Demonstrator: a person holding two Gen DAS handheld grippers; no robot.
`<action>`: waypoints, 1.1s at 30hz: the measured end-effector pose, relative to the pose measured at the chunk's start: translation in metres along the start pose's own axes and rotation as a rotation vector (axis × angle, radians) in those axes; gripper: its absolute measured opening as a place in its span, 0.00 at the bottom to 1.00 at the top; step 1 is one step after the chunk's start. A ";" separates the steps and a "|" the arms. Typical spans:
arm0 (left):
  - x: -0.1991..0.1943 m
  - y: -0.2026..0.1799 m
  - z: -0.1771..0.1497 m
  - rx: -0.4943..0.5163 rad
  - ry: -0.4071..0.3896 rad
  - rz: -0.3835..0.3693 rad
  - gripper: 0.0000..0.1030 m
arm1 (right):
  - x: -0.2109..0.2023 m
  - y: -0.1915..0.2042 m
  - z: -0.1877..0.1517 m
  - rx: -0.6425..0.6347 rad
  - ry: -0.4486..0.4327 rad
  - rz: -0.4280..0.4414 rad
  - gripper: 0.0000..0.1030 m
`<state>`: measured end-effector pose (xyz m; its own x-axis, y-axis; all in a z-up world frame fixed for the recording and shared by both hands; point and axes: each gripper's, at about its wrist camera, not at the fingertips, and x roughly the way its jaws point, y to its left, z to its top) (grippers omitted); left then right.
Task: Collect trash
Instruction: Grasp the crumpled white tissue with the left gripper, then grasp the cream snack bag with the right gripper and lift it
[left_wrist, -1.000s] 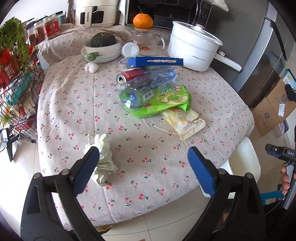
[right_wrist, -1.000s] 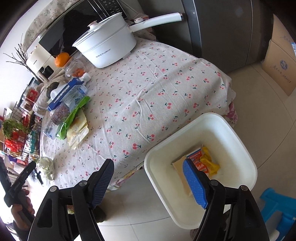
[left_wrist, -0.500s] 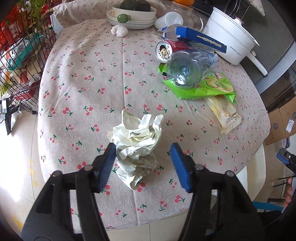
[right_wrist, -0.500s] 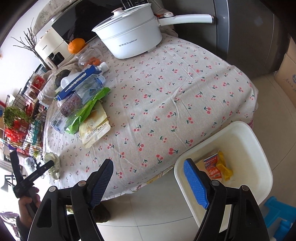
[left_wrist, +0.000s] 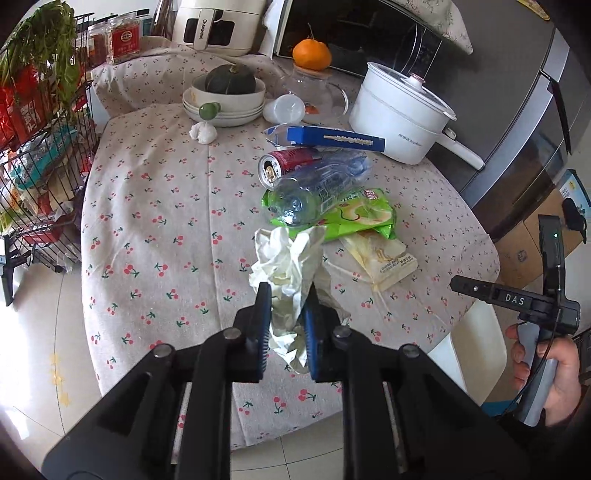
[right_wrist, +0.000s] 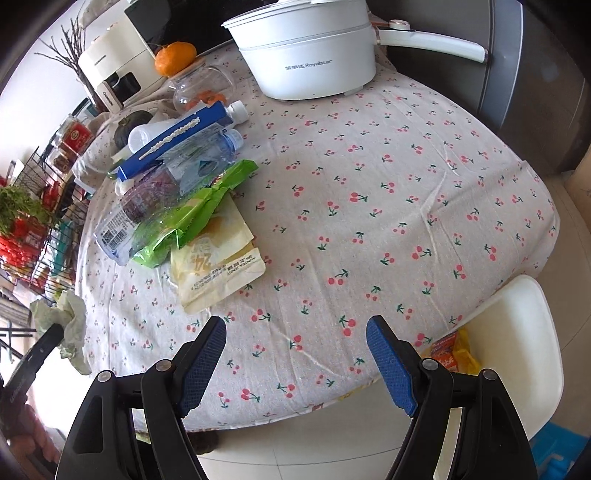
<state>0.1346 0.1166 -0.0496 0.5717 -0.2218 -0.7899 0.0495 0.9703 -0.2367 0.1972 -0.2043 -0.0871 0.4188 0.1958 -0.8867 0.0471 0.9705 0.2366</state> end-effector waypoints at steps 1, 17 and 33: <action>-0.001 0.003 0.001 -0.012 -0.001 -0.006 0.17 | 0.005 0.009 0.001 -0.017 -0.001 -0.005 0.77; -0.011 0.021 0.002 -0.054 0.007 -0.034 0.18 | 0.098 0.126 0.012 -0.297 -0.022 -0.139 0.76; 0.000 0.004 -0.006 -0.003 0.055 -0.028 0.18 | 0.085 0.062 0.021 -0.210 0.054 -0.010 0.19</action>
<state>0.1297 0.1199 -0.0545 0.5238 -0.2544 -0.8130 0.0627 0.9633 -0.2610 0.2547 -0.1308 -0.1396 0.3703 0.1875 -0.9098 -0.1407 0.9794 0.1445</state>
